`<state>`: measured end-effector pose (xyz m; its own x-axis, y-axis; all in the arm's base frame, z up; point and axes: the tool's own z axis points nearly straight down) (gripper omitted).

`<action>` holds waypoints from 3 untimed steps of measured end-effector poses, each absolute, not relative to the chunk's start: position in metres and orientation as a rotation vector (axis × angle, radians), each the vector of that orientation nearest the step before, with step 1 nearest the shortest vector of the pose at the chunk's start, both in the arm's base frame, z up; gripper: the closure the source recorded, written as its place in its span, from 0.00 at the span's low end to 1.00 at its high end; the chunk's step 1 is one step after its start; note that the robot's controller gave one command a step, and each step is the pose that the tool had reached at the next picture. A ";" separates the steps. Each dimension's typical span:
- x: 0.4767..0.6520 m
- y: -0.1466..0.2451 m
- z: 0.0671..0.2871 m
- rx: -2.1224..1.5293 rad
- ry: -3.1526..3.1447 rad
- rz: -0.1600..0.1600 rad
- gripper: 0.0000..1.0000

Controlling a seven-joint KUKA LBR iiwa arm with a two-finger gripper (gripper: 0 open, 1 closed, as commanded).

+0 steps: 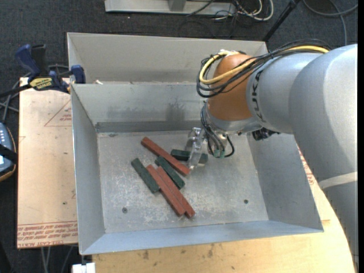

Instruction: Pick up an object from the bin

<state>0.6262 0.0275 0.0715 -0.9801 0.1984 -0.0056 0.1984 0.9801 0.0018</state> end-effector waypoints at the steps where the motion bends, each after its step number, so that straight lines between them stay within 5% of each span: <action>1: 0.625 0.027 0.075 0.313 3.123 0.001 1.00; 3: 0.624 0.027 0.111 0.313 3.131 0.000 1.00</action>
Offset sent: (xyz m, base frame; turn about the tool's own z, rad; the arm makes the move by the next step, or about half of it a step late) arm 0.0002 0.0000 0.0972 0.0000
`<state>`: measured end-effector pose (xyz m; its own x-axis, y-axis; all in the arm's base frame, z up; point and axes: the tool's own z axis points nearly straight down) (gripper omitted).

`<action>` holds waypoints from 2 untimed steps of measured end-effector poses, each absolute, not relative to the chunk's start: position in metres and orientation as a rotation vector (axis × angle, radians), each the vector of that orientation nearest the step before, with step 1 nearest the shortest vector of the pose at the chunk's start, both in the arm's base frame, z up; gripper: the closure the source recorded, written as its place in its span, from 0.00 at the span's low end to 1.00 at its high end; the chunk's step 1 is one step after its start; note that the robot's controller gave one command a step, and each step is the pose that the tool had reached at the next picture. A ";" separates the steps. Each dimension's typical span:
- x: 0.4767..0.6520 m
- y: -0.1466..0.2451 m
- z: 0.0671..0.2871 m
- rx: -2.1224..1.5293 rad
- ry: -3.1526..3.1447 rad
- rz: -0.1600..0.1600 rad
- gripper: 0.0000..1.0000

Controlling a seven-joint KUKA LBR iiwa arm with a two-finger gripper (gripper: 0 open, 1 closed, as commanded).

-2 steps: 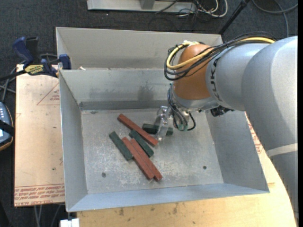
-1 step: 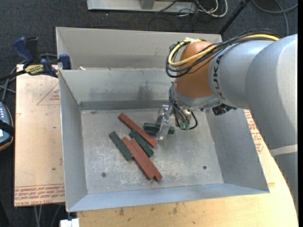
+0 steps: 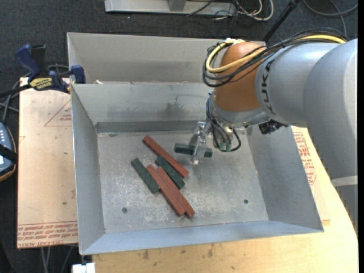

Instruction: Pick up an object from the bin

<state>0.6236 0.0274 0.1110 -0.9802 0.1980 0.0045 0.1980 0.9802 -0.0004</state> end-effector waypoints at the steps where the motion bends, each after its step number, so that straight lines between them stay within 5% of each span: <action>1: 0.625 0.027 0.132 -0.313 -3.126 -0.001 1.00; 2: 0.626 0.027 0.149 -0.313 -3.130 -0.003 1.00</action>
Offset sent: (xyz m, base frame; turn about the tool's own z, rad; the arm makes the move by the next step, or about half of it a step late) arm -0.0001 0.0001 0.0021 0.0000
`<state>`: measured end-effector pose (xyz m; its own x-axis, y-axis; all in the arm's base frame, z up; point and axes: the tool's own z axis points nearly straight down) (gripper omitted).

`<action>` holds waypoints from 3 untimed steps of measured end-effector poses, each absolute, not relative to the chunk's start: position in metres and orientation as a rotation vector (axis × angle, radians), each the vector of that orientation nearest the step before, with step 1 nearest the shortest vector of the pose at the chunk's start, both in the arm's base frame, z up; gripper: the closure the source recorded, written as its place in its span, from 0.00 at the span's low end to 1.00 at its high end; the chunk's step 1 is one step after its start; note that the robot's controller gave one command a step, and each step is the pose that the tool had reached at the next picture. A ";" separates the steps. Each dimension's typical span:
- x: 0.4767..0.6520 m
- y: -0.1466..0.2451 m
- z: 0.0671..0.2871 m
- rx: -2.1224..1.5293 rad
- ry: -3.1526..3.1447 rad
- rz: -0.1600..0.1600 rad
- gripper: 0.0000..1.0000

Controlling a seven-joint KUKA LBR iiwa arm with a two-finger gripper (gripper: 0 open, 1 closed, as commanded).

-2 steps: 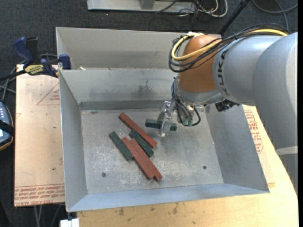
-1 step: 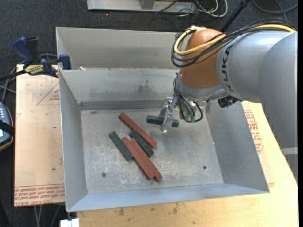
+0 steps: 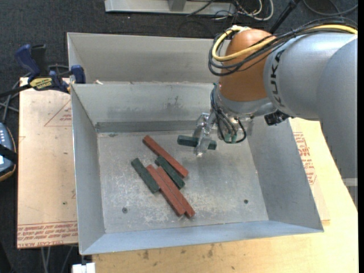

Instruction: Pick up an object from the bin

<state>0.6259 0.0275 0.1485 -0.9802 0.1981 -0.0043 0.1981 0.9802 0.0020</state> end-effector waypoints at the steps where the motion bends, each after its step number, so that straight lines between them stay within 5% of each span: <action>1: 0.626 0.027 0.160 0.312 3.122 0.002 1.00; 3: 0.626 0.028 0.180 0.311 3.122 0.003 1.00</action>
Offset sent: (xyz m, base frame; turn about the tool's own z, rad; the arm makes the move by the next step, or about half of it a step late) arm 0.0000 0.0001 0.0149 0.0000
